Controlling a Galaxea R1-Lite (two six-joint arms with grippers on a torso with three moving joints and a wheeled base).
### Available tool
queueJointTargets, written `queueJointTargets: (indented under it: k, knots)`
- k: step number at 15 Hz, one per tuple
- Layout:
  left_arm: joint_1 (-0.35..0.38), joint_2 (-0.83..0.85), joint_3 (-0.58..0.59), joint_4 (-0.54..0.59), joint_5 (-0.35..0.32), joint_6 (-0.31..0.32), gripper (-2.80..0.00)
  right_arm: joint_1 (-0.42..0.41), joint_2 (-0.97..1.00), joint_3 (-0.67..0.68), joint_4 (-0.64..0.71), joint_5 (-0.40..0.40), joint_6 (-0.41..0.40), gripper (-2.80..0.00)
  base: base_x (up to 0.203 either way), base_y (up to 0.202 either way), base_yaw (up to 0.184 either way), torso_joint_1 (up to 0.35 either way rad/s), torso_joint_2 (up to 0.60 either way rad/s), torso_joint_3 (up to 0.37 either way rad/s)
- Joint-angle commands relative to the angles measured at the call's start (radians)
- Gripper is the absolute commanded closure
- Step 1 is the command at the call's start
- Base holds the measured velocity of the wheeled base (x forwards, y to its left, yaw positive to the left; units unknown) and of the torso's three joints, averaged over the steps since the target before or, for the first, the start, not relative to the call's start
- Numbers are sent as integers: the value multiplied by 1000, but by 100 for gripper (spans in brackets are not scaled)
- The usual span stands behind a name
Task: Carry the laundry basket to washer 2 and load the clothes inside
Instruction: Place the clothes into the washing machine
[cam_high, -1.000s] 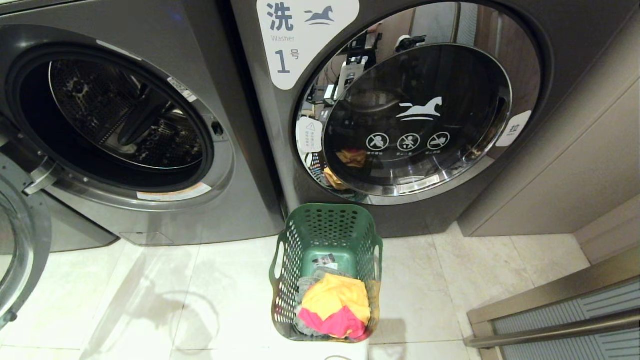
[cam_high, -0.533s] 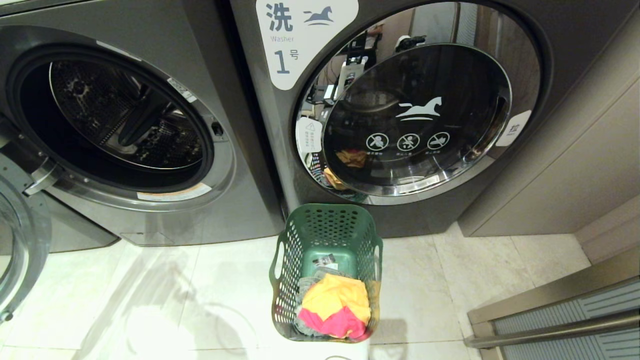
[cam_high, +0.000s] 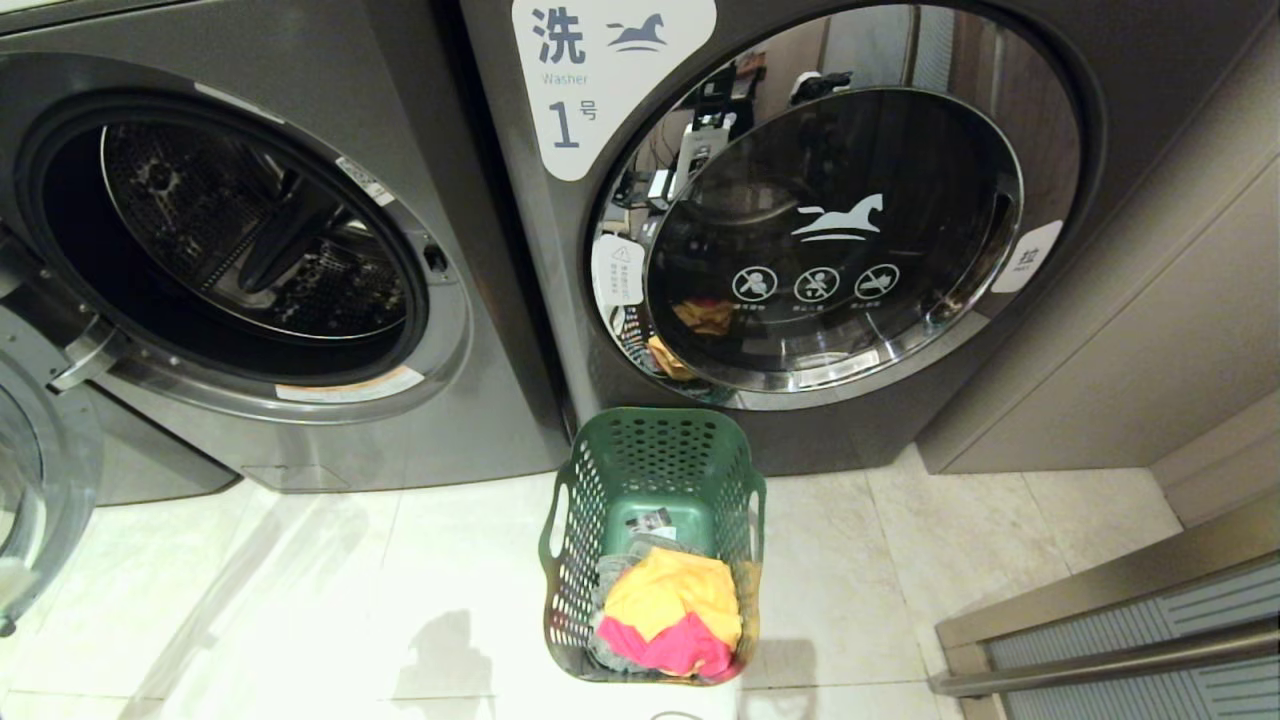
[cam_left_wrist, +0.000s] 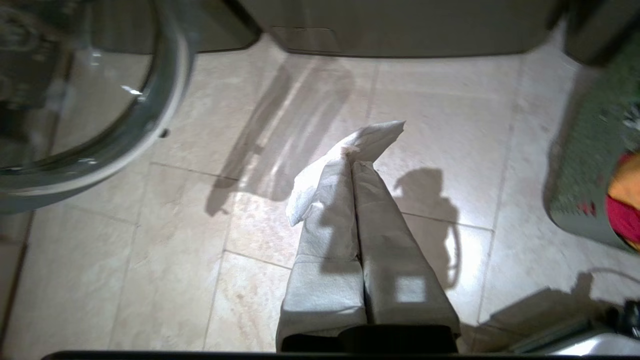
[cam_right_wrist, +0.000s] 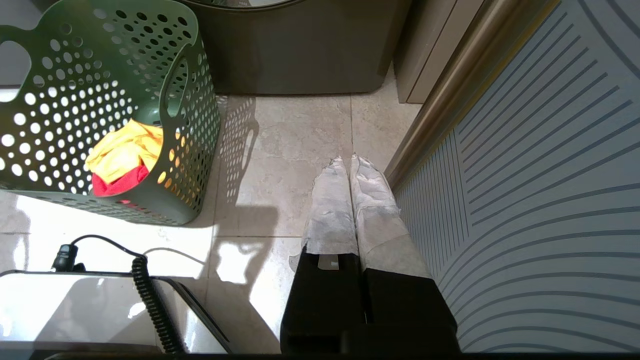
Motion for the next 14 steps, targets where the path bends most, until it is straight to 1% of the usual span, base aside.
queueJointTargets:
  k: [1, 2, 3, 4, 5, 6, 7, 9, 11, 12, 14]
  knots:
    - [-115, -296, 270, -42, -17, 0, 0, 0, 0, 0, 1, 0, -1, 0, 0, 0, 0, 0, 0, 0]
    - [-135, -380, 339, -54, -31, -1, 0, 0, 0, 0, 1, 0, -1, 0, 0, 0, 0, 0, 0, 0]
    - [-150, -449, 366, -37, -57, -1, 0, 0, 0, 0, 1, 0, -1, 0, 0, 0, 0, 0, 0, 0]
    - [-155, -500, 371, -6, -88, -1, 0, 0, 0, 0, 1, 0, -1, 0, 0, 0, 0, 0, 0, 0]
    - [-151, -524, 379, -1, -114, 1, 0, 0, 0, 0, 1, 0, -1, 0, 0, 0, 0, 0, 0, 0]
    - [-149, -533, 398, -46, -131, 3, 0, 0, 0, 0, 1, 0, -1, 0, 0, 0, 0, 0, 0, 0]
    - [-153, -547, 409, -73, -135, 4, 0, 0, 0, 0, 1, 0, -1, 0, 0, 0, 0, 0, 0, 0]
    - [-158, -571, 421, -130, -122, 5, 0, 0, 0, 0, 1, 0, -1, 0, 0, 0, 0, 0, 0, 0]
    - [-164, -618, 421, -123, -121, -1, 0, 0, 0, 0, 1, 0, -1, 0, 0, 0, 0, 0, 0, 0]
    - [-167, -660, 419, -106, -140, -2, 0, 0, 0, 0, 1, 0, -1, 0, 0, 0, 0, 0, 0, 0]
    - [-170, -747, 419, -54, -232, 5, 0, 0, 0, 0, 1, 2, -1, 0, 0, 0, 0, 0, 0, 0]
